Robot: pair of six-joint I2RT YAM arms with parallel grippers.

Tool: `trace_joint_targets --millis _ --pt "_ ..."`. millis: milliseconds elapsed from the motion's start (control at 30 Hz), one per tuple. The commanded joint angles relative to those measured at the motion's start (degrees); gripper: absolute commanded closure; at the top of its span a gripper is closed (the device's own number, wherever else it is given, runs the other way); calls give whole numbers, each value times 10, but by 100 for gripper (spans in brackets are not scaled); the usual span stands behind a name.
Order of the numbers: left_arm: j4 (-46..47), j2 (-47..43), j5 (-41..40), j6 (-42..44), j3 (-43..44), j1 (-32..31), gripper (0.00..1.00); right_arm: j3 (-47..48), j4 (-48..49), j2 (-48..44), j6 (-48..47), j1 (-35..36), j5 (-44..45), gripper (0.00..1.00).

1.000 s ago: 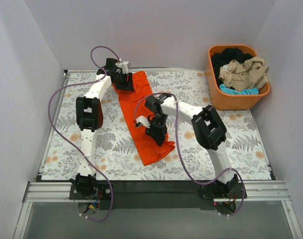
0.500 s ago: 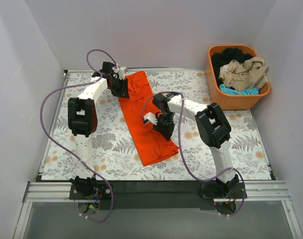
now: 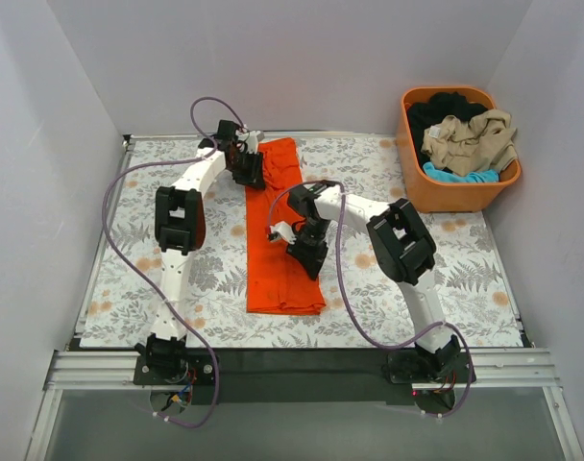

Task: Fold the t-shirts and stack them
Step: Fold the tshirt

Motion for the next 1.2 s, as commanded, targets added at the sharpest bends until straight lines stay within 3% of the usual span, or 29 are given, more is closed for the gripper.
trace_joint_targets --millis 0,133,300,467,533,567,633,733,867,967,1000,1100,1167 --pt "-8 77 -11 -3 84 -14 69 31 25 65 29 12 -51 79" --pt "24 91 -3 -5 96 -14 60 48 31 76 36 3 -22 77" --pt "31 40 -15 -2 91 -13 48 62 27 56 38 -26 11 72" --pt "-16 -89 19 43 24 -1 45 7 41 -77 10 -33 0 63" --pt "-26 -182 69 66 -47 13 43 -52 79 -159 3 -34 1 58" --pt "-29 -245 75 86 -71 16 37 -76 92 -187 0 -34 12 47" --pt "-35 -305 97 110 -144 27 36 -119 108 -248 -12 -34 27 42" --pt "-66 -418 150 182 -237 37 38 -161 117 -309 -43 -32 48 41" --pt "-57 -616 159 303 -495 37 41 -240 170 -373 -70 -6 100 46" --pt "-74 -718 189 377 -617 38 43 -320 234 -425 -66 35 135 50" --pt "-89 -741 196 456 -642 38 43 -342 255 -439 -61 61 146 50" --pt "-70 -826 199 495 -740 38 44 -431 346 -495 -59 127 207 49" --pt "-85 -872 203 586 -783 37 44 -455 391 -497 -62 153 240 49"
